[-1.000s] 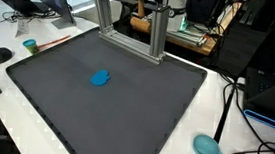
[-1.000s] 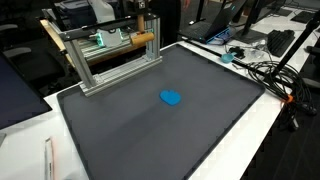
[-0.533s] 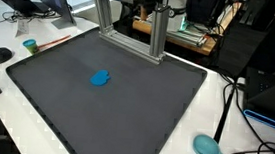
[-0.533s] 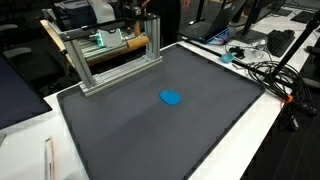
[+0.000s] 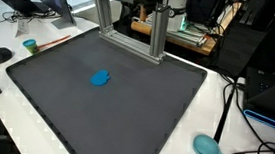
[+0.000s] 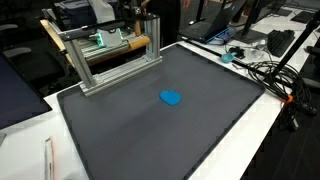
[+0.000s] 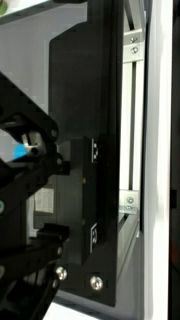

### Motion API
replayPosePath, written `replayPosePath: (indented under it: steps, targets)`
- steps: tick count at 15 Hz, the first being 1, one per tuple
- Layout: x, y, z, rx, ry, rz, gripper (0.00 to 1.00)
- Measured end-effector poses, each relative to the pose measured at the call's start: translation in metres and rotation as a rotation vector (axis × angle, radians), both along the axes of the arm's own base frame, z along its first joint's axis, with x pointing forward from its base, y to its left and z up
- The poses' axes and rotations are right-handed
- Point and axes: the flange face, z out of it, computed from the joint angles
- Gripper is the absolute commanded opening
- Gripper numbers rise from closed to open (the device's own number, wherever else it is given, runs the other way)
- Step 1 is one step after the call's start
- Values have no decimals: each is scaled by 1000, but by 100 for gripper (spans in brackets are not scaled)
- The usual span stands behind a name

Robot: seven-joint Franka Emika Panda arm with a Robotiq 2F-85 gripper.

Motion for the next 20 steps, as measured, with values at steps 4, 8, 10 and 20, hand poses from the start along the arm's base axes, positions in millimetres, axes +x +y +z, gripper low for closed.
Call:
replayPosePath:
  steps: [4,8,10,20]
  targets:
    - [-2,-5,1,3,-7,-5,100]
    - [-5,-6,9,4,-29,1,100]
    - [-5,-5,14,3,-41,5,100]
    - [16,2,70,-6,-152,16,100]
